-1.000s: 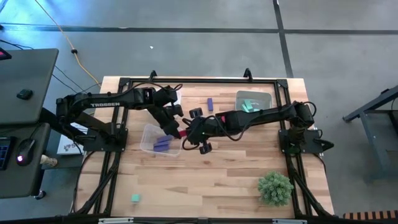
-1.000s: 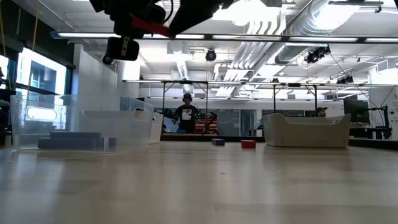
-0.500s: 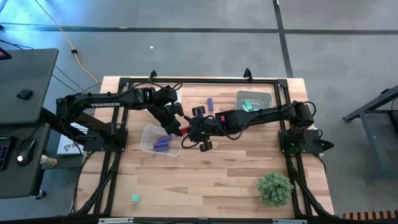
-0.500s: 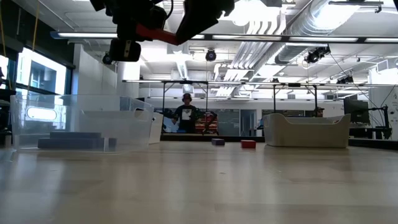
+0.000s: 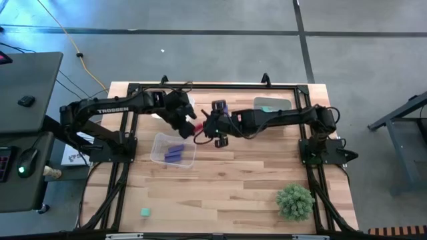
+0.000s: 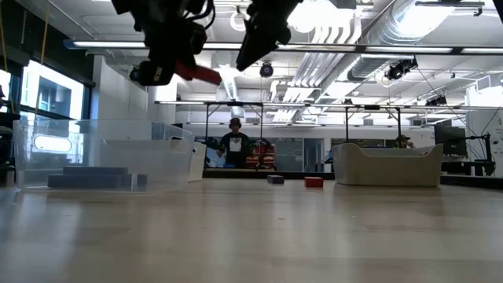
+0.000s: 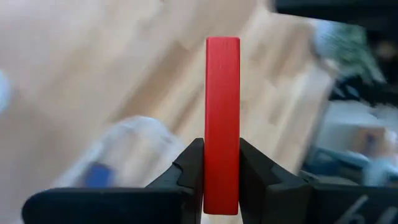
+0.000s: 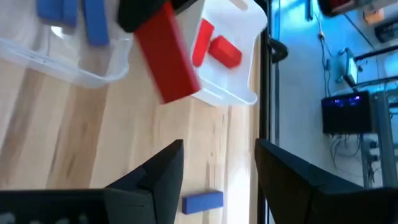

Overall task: Sort & place blocks by color
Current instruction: Put the red block into the white bin

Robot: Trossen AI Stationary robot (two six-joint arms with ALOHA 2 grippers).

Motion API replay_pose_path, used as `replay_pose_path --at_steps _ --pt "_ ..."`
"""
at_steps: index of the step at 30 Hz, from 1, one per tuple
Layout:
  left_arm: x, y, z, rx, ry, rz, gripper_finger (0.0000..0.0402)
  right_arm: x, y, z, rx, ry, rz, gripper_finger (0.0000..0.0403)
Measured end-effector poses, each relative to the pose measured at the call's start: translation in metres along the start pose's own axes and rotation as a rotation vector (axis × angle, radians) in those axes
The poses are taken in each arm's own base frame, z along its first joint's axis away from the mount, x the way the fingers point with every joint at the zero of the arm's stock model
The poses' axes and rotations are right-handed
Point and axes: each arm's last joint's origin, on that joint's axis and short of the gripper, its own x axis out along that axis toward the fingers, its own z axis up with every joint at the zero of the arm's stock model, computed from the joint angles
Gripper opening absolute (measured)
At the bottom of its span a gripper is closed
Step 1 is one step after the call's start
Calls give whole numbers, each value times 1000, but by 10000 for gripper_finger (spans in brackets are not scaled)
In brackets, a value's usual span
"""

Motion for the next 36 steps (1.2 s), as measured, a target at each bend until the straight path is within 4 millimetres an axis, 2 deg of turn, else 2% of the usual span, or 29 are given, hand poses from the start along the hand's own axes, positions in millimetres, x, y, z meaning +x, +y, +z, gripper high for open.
replay_pose_path --at_steps 12,23,28,36 --pt "-21 46 23 -77 -225 361 44 21 -38 -23 81 61 33 185" --pt "-41 81 33 -206 -318 559 44 36 -67 -41 189 49 104 185" --pt "-34 89 36 -219 -295 600 44 41 -81 -49 352 39 106 185" --pt "-3 106 43 -209 -151 634 44 49 -103 -65 589 52 111 185"
